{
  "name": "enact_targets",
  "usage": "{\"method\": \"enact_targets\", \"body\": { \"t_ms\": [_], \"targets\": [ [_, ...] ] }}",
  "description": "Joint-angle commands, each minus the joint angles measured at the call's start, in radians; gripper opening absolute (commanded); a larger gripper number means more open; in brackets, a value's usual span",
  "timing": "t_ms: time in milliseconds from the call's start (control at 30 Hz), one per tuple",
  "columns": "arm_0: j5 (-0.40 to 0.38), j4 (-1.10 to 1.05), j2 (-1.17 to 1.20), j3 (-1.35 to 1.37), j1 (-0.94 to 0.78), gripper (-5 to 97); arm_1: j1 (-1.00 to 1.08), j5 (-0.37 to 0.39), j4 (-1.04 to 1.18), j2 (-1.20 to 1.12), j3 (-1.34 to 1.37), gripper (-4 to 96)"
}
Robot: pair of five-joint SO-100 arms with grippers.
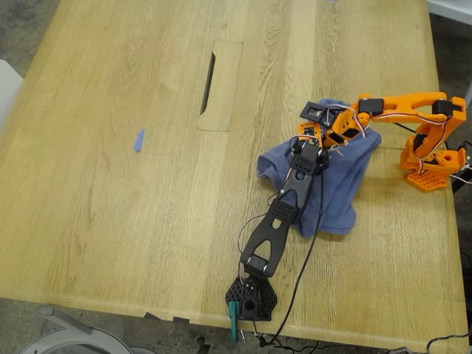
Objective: Fold a T-shirt
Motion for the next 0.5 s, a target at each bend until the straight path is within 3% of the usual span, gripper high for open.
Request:
{"method": "enact_targets", "body": {
  "t_ms": [0, 467],
  "targets": [
    [0.005, 0.005, 0.054, -0.08, -0.063, 0, 0.003, 0.006, -0.021, 0.089, 0.063, -0.1],
    [0.012, 0.015, 0.048, -0.08, -0.215, 0, 0.118, -0.003, 0.077, 0.479, 0.402, -0.1]
  ]
}}
